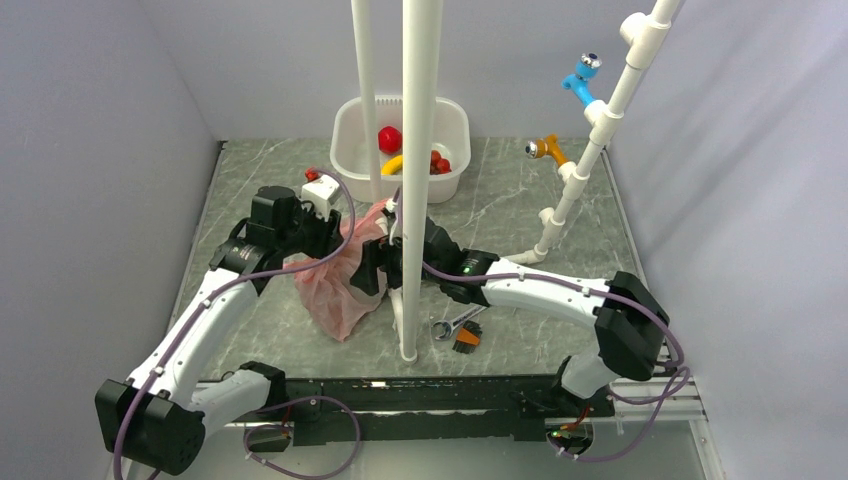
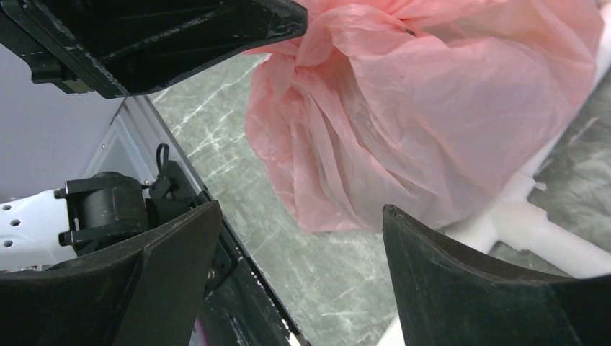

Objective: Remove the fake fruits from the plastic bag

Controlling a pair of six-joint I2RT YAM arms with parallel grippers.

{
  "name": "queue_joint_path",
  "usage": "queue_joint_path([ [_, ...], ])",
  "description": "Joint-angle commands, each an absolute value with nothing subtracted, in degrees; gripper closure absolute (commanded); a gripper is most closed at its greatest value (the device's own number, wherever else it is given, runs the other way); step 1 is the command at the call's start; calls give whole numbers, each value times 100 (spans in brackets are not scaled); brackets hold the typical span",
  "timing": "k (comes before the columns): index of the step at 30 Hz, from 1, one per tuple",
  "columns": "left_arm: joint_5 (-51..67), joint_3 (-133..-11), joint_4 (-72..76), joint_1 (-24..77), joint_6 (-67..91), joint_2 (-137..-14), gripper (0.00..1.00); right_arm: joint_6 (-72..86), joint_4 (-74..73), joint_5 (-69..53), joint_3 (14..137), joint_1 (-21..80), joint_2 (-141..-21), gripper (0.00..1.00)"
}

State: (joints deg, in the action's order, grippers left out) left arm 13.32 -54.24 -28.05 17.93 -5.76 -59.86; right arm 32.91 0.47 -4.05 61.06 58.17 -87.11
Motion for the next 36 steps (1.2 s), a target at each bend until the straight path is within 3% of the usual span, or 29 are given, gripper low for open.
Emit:
queue_joint_path([
  [1,940,-5428,-2674,1761,-501,-6043,52,3278,940,-782,6460,5826,-8938,17],
  [6,1142,-5626,-2969,1749,-542,-6538,53,3213,843,-723,6711,5819,-9223,23],
  [14,1787,-5722,-3068,1748,-676,-6676,90,3138,991,-639,6713,5824,-9432,38],
  [18,2164,-5641,-2928,1744,-714,-6502,99,3023,1006,-581,6789,5822,-9578,50],
  [21,2463,-5650,-2920,1747,-747,-6504,100,2997,1028,-562,6838,5819,-9701,51],
  [27,2795,-5636,-2858,1749,-748,-6464,100,3049,1077,-396,6931,5819,-9850,33],
  [33,2861,-5595,-2790,1749,-723,-6399,100,3305,1117,-382,7126,5819,-10141,34],
  [36,2833,-5612,-2798,1749,-716,-6417,100,3383,1160,-330,7152,5821,-10212,41],
])
